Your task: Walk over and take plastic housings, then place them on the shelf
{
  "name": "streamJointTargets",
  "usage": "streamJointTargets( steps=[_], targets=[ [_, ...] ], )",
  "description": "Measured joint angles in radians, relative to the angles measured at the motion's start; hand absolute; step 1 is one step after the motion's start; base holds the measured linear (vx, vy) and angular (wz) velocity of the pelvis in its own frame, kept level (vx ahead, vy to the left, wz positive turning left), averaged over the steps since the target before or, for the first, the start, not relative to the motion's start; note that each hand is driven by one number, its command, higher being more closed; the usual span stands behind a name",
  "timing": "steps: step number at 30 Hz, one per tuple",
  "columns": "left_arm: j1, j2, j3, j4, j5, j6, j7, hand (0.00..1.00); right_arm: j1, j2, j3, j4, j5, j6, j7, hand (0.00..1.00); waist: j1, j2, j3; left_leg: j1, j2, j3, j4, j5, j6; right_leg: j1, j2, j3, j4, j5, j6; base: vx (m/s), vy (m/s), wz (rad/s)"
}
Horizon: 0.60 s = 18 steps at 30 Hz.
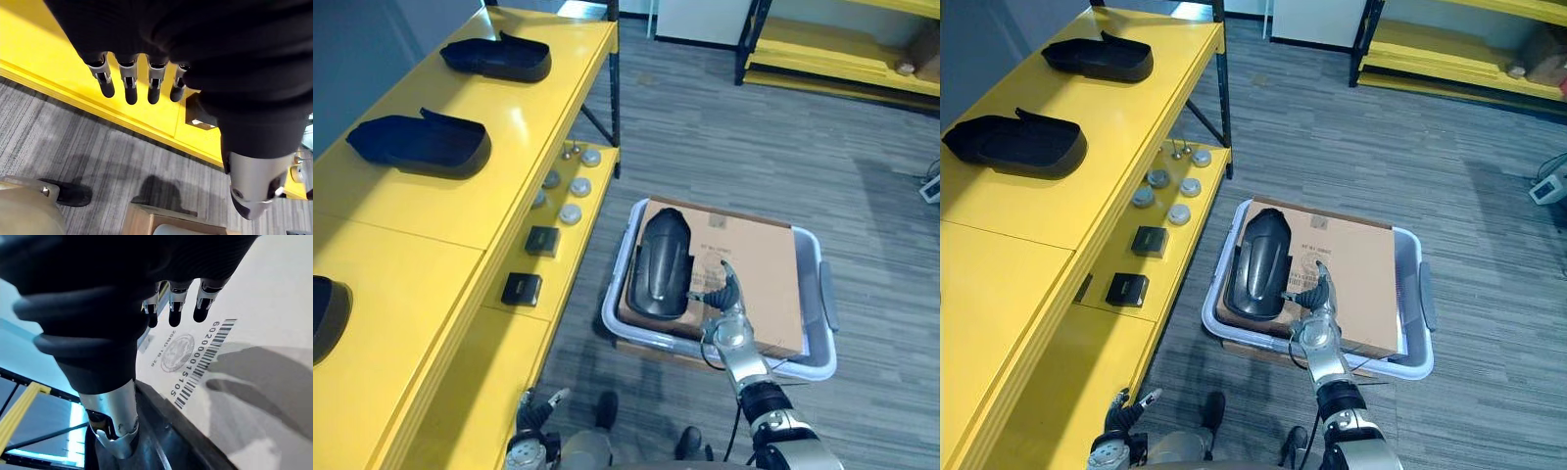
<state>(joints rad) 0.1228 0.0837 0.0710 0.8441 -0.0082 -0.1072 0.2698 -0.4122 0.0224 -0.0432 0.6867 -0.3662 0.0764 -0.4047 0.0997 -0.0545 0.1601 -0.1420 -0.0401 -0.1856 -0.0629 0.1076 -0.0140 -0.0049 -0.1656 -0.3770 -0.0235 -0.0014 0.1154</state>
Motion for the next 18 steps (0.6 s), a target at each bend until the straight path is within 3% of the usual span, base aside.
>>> streamJointTargets(
  steps=[4,10,11,18],
  targets=[
    [-0.035,-0.002,-0.002,-0.006,-0.003,0.0,0.005,0.0,-0.109,0.004,-0.054,0.1,0.002,0.016,-0.007,0.0,0.028,-0.005,0.052,-0.011,-0.007,-0.009,0.01,-0.001,-0.001,0.001,0.002,-0.01,0.001,0.0,0.0,0.01,0.012,0.12],
    [-0.061,0.003,-0.026,-0.013,-0.028,-0.005,0.019,0.0,-0.229,0.012,-0.137,0.231,-0.001,0.055,-0.037,0.0,0.042,-0.016,0.099,-0.02,-0.007,-0.029,0.012,-0.001,0.0,-0.003,-0.003,-0.018,0.002,0.0,-0.001,-0.03,0.015,0.06],
    [-0.065,0.003,-0.035,-0.011,-0.031,-0.006,0.02,0.0,-0.241,0.01,-0.148,0.24,-0.001,0.066,-0.037,1.0,0.049,-0.02,0.101,-0.02,-0.009,-0.029,0.012,-0.001,0.0,-0.003,-0.004,-0.019,0.003,0.0,-0.001,-0.04,0.034,0.04],
    [-0.075,0.01,-0.042,-0.006,-0.042,-0.005,0.019,0.0,-0.292,-0.035,-0.178,0.282,-0.037,0.103,-0.029,1.0,0.053,-0.026,0.109,-0.02,-0.012,-0.021,-0.006,-0.002,-0.005,-0.018,-0.009,-0.021,0.015,-0.006,-0.01,-0.03,0.035,0.0]
  ],
)
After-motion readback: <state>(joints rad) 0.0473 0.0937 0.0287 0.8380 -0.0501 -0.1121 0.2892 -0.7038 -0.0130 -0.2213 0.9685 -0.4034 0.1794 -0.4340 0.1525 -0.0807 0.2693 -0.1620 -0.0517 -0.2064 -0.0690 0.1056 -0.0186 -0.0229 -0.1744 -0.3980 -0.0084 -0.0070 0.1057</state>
